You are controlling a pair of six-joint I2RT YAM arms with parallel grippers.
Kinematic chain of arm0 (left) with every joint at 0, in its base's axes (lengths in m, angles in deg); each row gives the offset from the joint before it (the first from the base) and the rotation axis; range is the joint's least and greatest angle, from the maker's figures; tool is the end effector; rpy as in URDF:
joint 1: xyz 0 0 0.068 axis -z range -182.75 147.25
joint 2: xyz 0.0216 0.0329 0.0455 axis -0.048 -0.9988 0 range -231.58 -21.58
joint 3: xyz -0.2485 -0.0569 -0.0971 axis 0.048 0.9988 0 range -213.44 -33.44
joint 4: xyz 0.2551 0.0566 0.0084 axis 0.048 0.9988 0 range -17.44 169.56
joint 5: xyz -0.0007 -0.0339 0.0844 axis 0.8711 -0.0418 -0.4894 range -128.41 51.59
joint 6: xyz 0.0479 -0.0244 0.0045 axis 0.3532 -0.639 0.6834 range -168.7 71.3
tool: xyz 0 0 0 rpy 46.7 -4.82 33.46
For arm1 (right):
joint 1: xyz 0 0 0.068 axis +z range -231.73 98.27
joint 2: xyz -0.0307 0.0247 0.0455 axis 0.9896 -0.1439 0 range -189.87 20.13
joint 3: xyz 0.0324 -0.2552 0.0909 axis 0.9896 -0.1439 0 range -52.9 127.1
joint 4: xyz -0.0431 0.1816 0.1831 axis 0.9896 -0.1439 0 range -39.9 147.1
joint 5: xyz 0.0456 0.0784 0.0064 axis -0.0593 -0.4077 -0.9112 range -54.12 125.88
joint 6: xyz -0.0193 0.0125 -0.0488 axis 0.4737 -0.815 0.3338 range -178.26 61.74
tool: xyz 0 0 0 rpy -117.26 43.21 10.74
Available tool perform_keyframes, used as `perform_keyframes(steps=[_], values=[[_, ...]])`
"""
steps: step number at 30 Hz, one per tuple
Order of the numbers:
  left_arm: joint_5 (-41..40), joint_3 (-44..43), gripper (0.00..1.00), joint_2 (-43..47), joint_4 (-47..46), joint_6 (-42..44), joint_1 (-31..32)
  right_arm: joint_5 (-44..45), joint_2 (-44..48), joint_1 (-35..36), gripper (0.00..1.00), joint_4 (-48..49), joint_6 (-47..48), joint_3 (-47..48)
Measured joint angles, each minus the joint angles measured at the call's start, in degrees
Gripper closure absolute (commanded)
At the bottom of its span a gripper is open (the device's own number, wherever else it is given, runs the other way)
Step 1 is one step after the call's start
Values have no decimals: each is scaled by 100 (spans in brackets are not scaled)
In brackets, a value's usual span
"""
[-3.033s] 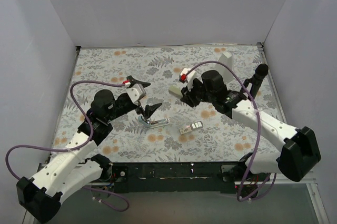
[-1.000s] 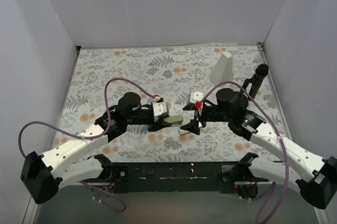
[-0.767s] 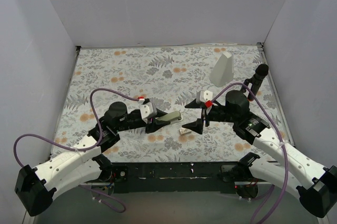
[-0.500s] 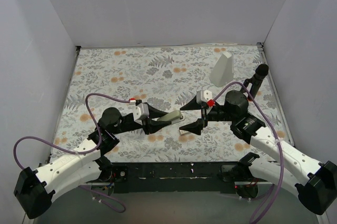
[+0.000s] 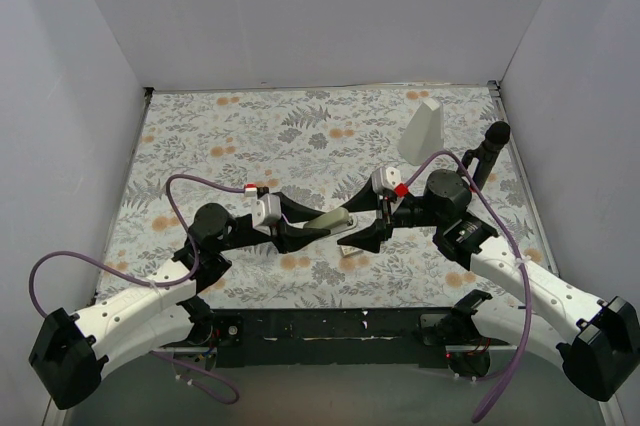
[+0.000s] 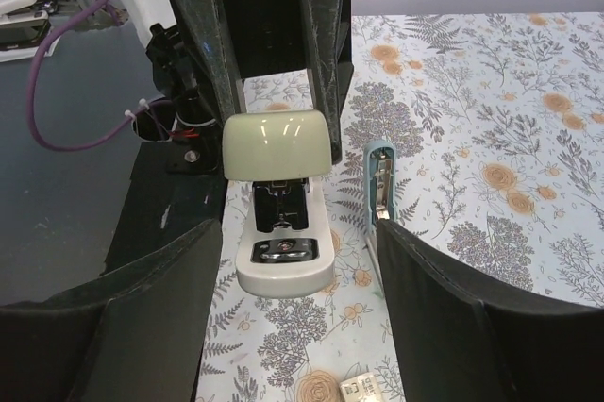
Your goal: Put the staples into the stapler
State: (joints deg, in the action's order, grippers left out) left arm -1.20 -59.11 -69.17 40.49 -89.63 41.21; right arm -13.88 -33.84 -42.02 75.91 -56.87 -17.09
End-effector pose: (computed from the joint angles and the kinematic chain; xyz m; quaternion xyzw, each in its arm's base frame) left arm 0.1236 -0.1490 0.2906 0.2607 0.6016 -0.6416 0.3981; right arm 0.1466 0.1573 0.3088 -0.5040 0.4922 0.4911 0.5123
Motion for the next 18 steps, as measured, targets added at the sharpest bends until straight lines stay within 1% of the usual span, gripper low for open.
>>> perform_keyframes(steps=[3, 4, 6, 10, 13, 18], values=[[33, 0, 100, 0, -28, 0, 0, 0, 0, 0, 31, 79, -94, 0], [39, 0, 100, 0, -31, 0, 0, 0, 0, 0, 34, 87, -118, 0], [55, 0, 100, 4, -33, 2, 0, 2, 0, 0, 37, 87, -131, 0], [85, 0, 100, 17, -37, 4, 0, 4, 0, 0, 46, 87, -151, 0], [103, 2, 100, 17, -68, -2, 0, -9, 2, 0, 48, 87, -168, 2], [98, 140, 100, 33, -334, -66, 0, -15, 39, 2, 48, 87, -203, 2]])
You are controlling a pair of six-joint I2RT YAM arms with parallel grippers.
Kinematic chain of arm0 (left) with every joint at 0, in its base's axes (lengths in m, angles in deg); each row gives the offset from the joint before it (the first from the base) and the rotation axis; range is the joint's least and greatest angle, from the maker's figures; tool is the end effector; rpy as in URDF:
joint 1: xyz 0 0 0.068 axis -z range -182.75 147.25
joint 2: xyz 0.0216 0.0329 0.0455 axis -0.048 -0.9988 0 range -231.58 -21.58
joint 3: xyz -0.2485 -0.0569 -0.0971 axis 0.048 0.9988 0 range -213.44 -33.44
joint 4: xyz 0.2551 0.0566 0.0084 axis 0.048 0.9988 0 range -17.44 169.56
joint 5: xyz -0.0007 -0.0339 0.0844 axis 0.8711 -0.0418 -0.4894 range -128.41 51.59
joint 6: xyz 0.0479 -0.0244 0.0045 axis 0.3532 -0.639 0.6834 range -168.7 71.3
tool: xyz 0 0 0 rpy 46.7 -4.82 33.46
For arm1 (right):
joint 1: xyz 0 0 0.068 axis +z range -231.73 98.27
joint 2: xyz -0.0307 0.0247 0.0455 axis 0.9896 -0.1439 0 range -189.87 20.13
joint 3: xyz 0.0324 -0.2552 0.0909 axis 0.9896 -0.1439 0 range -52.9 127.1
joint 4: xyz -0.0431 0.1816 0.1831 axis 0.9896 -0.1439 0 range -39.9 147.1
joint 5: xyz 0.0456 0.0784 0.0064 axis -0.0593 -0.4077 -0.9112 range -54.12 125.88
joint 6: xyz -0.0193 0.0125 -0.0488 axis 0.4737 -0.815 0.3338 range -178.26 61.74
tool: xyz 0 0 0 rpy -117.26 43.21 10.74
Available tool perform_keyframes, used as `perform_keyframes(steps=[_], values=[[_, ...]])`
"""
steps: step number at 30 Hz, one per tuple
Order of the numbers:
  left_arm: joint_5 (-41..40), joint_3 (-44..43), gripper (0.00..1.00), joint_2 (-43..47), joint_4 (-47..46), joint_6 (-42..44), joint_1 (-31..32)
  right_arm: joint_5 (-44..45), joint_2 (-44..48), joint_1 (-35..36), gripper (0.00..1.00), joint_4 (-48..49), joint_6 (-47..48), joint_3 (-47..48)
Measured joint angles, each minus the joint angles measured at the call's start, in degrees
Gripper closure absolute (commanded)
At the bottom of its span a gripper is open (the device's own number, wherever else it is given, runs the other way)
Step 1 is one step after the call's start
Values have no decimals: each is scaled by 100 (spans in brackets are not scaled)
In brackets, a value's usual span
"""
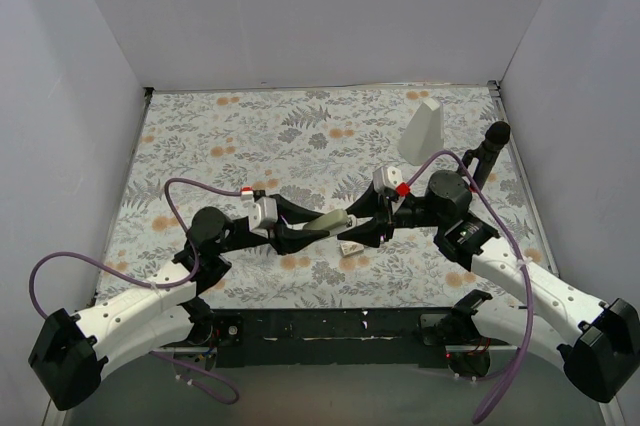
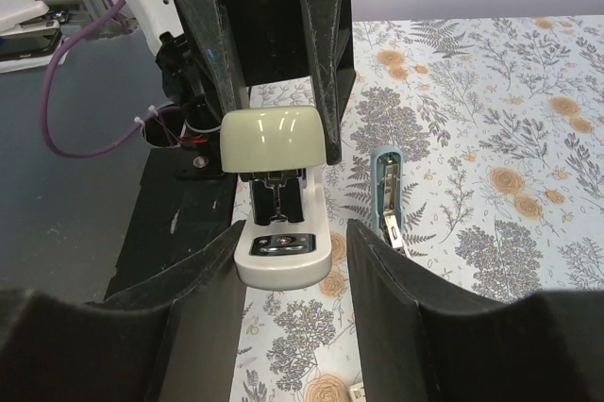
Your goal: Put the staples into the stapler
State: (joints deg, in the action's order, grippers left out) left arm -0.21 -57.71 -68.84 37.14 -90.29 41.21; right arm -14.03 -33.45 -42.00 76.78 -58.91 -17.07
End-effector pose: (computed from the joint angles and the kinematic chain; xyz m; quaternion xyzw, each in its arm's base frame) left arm 0.1211 -0.1473 0.2889 0.2672 0.5865 -0.6507 0.4015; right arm 0.1455 0.1564 0.3117 -0.4966 0.4924 0.5002 0.5106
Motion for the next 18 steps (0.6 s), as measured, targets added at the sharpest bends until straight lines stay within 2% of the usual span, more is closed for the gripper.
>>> perform_keyframes(steps=[9, 18], values=[[22, 72, 100, 57, -179, -92, -2, 2, 153, -2, 47, 133, -114, 0], [-26, 262, 100, 127, -544, -262, -11, -90, 175, 4, 63, 308, -291, 0]])
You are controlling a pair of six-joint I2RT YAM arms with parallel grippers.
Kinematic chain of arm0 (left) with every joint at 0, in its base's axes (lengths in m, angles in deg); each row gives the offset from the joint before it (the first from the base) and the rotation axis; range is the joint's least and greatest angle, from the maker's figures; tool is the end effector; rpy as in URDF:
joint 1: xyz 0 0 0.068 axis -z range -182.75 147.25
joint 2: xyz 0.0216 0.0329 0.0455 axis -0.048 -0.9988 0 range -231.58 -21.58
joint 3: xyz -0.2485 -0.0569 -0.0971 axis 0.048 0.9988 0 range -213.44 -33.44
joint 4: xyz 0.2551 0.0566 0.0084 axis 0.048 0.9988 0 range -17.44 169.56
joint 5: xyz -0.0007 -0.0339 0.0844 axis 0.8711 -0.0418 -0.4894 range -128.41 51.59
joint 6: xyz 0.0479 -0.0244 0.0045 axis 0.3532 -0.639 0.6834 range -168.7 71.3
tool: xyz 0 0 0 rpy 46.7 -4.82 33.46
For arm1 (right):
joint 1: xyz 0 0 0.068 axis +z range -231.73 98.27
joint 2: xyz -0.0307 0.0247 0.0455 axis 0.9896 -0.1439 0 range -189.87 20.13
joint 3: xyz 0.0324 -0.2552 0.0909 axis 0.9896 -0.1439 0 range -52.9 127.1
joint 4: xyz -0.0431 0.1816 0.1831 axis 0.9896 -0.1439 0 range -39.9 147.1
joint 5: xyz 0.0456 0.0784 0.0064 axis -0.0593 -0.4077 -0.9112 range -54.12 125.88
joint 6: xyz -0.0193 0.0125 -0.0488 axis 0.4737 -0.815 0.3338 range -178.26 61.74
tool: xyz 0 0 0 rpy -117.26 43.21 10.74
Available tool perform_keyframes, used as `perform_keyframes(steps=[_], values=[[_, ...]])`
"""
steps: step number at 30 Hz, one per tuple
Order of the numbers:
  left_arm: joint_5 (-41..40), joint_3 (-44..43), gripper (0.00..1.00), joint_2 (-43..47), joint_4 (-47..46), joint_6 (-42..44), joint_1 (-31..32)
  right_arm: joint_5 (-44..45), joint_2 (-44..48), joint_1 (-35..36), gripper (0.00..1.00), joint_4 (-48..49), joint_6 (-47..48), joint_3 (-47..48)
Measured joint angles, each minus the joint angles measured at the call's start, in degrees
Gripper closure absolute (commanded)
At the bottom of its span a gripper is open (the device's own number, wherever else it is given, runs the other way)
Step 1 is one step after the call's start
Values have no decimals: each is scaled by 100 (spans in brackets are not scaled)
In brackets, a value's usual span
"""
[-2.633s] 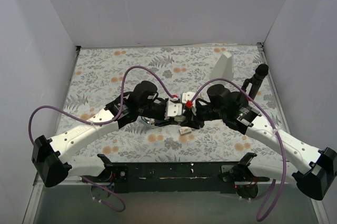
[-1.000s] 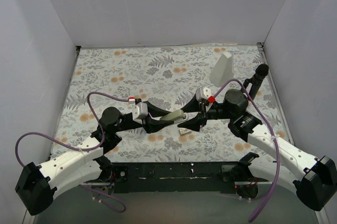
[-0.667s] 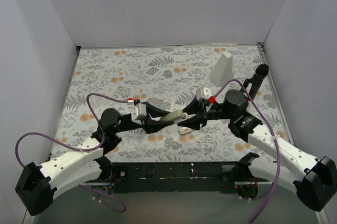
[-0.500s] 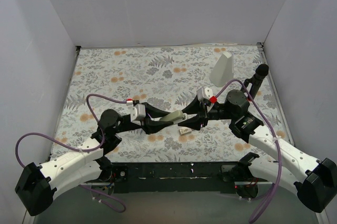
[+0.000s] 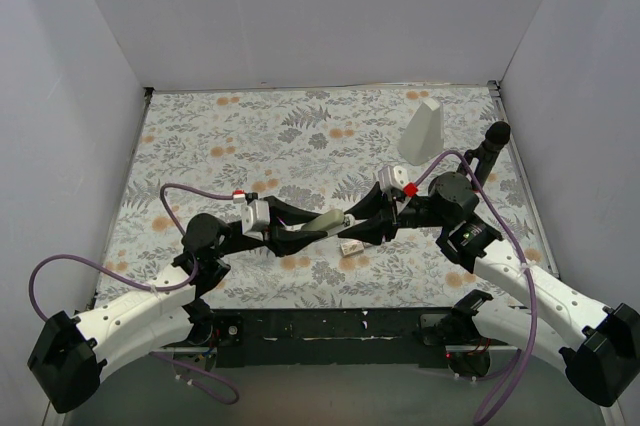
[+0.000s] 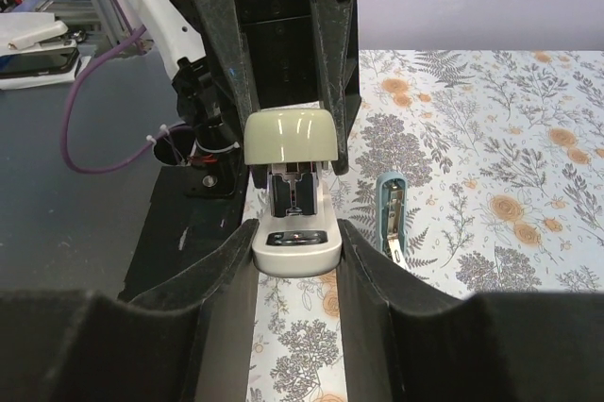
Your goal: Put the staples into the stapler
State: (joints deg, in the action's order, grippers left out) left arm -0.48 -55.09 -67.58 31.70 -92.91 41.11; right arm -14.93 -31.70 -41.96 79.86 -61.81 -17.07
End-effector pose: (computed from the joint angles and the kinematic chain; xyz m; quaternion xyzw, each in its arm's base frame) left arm 0.1165 -0.1422 0.2861 0.2587 0.5666 -0.6665 0.4096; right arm 0.1397 0.1523 0.3226 -0.4913 0.4705 0.5141 0.5225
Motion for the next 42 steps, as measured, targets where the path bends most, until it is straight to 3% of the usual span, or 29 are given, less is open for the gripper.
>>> perform_keyframes(steps=[9, 14, 17, 19, 22, 23, 27, 28, 33, 42], values=[[-24, 39, 100, 9, -315, -155, 0, -39, -15, 2, 58, 365, -297, -4], [-26, 72, 100, -28, -625, -323, 0, -79, -39, 4, 86, 636, -505, -13], [-26, 92, 100, -74, -798, -391, 0, -79, -44, 0, 97, 758, -579, -13], [-28, 122, 100, -94, -881, -426, -4, -81, -52, 0, 99, 787, -610, -17], [-42, 146, 86, -111, -896, -442, -17, -74, -83, -2, 99, 745, -608, -17], [-39, 144, 69, -109, -839, -420, -24, -66, -87, -2, 99, 691, -553, -15], [-66, 31, 41, -76, -247, -225, -33, -22, -162, -13, 99, 186, -216, 76], [-66, -57, 38, -76, -31, -140, -28, 20, -219, -13, 99, -9, -125, 146], [-105, -935, 31, -116, 1263, 420, -20, 269, -581, -13, 99, -1071, 496, 608], [-4, -2461, 35, -1010, 3110, 1237, -20, 529, -743, -28, 99, -2133, 1141, 887]])
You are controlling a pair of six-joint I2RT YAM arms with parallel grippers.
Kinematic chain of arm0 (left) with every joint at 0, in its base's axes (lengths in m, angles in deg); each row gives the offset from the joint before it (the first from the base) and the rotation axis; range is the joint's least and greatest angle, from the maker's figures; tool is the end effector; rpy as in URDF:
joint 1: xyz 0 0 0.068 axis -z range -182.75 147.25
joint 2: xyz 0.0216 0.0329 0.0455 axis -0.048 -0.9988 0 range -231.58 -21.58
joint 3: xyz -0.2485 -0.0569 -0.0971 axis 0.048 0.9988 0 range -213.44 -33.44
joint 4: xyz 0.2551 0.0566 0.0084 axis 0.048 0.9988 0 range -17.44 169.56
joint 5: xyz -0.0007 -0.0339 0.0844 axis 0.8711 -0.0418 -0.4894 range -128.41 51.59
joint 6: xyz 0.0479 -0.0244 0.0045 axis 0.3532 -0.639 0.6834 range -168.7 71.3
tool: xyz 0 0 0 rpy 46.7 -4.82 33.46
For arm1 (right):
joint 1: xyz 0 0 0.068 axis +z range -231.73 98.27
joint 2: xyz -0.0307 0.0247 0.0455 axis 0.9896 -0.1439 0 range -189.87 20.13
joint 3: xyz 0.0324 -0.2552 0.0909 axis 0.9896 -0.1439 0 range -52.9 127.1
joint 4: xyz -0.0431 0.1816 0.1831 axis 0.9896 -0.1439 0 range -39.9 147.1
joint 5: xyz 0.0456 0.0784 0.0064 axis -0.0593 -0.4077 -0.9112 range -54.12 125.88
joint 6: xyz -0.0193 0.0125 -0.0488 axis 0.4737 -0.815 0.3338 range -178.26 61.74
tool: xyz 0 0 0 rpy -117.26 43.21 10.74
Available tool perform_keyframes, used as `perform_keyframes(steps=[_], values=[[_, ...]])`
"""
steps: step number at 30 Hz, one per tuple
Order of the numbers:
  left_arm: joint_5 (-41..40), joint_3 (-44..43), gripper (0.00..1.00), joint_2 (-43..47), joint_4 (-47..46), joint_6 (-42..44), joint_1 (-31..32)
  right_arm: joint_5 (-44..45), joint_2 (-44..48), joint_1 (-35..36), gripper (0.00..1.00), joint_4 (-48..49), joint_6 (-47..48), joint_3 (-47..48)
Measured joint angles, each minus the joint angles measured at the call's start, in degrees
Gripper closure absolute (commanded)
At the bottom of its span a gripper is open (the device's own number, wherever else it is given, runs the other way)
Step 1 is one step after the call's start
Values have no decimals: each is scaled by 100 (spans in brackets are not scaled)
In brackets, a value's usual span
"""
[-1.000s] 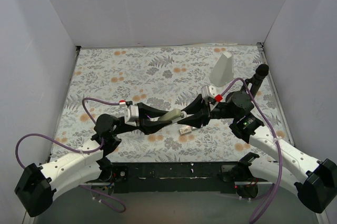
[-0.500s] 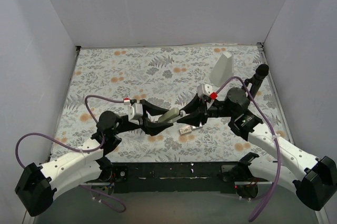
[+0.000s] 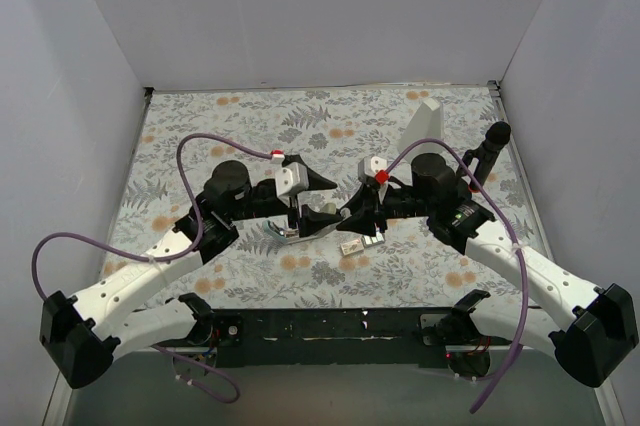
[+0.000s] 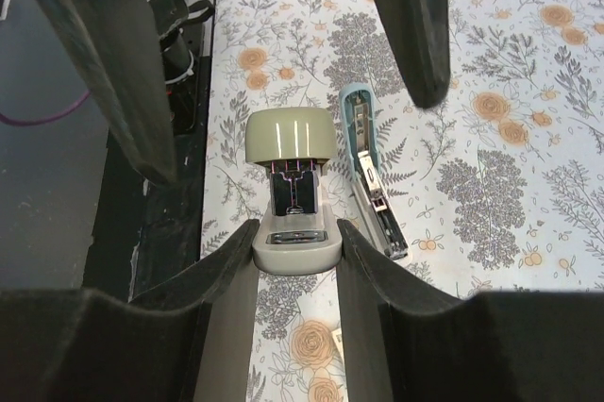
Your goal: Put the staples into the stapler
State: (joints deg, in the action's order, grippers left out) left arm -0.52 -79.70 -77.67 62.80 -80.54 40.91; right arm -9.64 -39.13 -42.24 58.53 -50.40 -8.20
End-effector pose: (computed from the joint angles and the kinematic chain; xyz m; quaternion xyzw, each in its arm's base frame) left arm 0.1488 -0.1722 0.3497 0.2971 0.6420 -0.5908 0.3879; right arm 0.1641 0.1683 0.3145 -0.5103 0.5649 0.4478 0.4690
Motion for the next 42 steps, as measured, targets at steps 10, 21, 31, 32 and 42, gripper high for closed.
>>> perform_keyframes(steps=[10, 21, 31, 32, 42], values=[[345, -570, 44, -664, 1480, 247, -9, 39, 0, 0, 99, -210, 199, 9], [719, -868, 76, -835, 2031, 457, -50, -42, -2, 17, 99, -262, 245, 9], [684, -887, 67, -833, 2120, 483, -52, -28, 0, 28, 99, -264, 227, 9], [667, -892, 64, -831, 2133, 481, -52, -26, 0, 28, 99, -262, 223, 9], [463, -898, 66, -815, 2321, 435, -52, 20, 0, 28, 99, -240, 153, 9]])
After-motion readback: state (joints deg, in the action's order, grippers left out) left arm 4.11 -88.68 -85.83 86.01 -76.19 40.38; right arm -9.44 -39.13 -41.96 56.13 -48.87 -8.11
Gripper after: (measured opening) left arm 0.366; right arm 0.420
